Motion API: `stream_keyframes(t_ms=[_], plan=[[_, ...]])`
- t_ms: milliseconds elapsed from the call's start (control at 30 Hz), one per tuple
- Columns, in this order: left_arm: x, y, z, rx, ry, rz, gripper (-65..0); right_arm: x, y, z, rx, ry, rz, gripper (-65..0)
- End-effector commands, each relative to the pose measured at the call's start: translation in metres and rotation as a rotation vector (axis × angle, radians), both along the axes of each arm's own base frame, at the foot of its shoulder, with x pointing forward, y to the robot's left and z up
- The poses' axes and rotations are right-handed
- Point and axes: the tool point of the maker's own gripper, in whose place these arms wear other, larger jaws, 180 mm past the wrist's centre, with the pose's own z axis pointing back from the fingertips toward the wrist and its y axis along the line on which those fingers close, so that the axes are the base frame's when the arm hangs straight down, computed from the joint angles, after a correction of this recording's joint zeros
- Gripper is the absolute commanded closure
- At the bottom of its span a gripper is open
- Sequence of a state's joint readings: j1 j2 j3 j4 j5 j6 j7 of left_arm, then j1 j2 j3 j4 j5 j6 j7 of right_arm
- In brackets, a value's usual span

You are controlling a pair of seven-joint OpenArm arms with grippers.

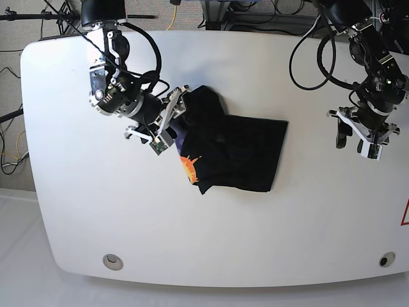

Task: Fold the T-shirt properly
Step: 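Press and push the folded bundle with the right gripper to flatten it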

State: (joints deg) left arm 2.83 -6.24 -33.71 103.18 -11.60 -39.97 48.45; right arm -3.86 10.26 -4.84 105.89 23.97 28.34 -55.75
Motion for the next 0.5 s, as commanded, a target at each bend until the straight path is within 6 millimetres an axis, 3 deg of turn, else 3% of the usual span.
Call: stream_keyframes(t_ms=[0,200,467], plan=[[0.007,0.001,0.015,0.008,-0.051,-0.008,-31.3,0.005,0.004,0.006,0.031,-0.023,0.001,-35.0],[0.007,0.001,0.015,0.008,-0.051,-0.008,-31.3,0.004,0.001,-0.015,0.041,0.027,-0.018,-35.0],[0.005,0.003,0.013,0.008,-0.047,-0.002,-31.3,0.003,-0.003,-0.028,0.026,0.049,-0.030,-34.5]])
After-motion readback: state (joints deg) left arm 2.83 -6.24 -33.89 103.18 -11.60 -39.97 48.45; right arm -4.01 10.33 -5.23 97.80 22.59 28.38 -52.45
